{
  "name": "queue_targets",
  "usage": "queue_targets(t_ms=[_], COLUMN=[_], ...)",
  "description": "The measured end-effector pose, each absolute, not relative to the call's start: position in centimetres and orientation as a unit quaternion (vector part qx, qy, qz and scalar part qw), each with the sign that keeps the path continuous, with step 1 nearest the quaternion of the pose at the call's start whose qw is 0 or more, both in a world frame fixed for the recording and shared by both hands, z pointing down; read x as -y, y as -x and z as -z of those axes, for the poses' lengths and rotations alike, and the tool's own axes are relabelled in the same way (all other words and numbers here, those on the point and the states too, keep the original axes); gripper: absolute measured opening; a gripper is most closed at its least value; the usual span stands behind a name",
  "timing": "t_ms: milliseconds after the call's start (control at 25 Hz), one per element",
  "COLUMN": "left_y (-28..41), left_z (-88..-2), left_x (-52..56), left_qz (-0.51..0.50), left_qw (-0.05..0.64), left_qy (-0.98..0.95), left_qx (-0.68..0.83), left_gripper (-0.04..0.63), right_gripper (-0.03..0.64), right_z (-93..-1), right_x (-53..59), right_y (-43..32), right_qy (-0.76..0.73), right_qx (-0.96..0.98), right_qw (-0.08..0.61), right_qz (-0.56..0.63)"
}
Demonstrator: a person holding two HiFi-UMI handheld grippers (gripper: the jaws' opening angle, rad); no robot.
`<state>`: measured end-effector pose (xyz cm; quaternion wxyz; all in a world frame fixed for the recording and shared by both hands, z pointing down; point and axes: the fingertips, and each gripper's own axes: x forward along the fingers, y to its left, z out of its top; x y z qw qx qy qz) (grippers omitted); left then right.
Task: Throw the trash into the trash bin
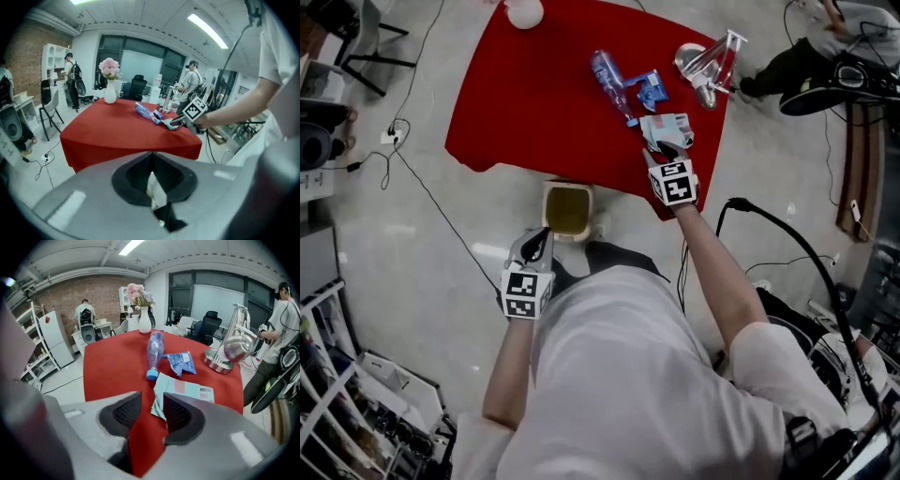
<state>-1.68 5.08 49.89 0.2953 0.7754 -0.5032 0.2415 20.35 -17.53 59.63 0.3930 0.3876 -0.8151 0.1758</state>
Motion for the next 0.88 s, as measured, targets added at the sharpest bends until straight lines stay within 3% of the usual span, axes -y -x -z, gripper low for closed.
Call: queue_targets(t_ms=[120,280,360,440,880], left_y=[2.1,2.4,2.8,3.3,5.6], left_z=[-50.2,-50.8,-51.0,-51.2,-51.1], left_x=[-5.4,-5.9,-6.2,-6.6,-7.4], left_qz=[-0.241,-0.244,-0.242,-0.244,-0.245], left_qw=[0.304,0.314,0.317,0.321,0.310], left_qy=[-0.765,-0.755,-0.751,-0.747,-0.755], left_qx=[0.515,0.522,0.526,0.529,0.522], left_gripper=[0.005,0.005,0.005,0.005,0.005], right_gripper=[0.181,0.183,0.158,0.023,0.002], right_z=[-61.8,-64.4,-64.5,-64.2,-60.8], right_x=[18.7,19.5,19.6,19.5,17.3], right_y=[-20.9,-21.5,-21.4,-21.3,-21.7], right_qy=[-0.383,-0.382,-0.384,-0.390,-0.410], right_qx=[0.797,0.773,0.770,0.769,0.775], right_qw=[0.434,0.474,0.475,0.475,0.448], right_qz=[-0.173,-0.178,-0.186,-0.177,-0.178])
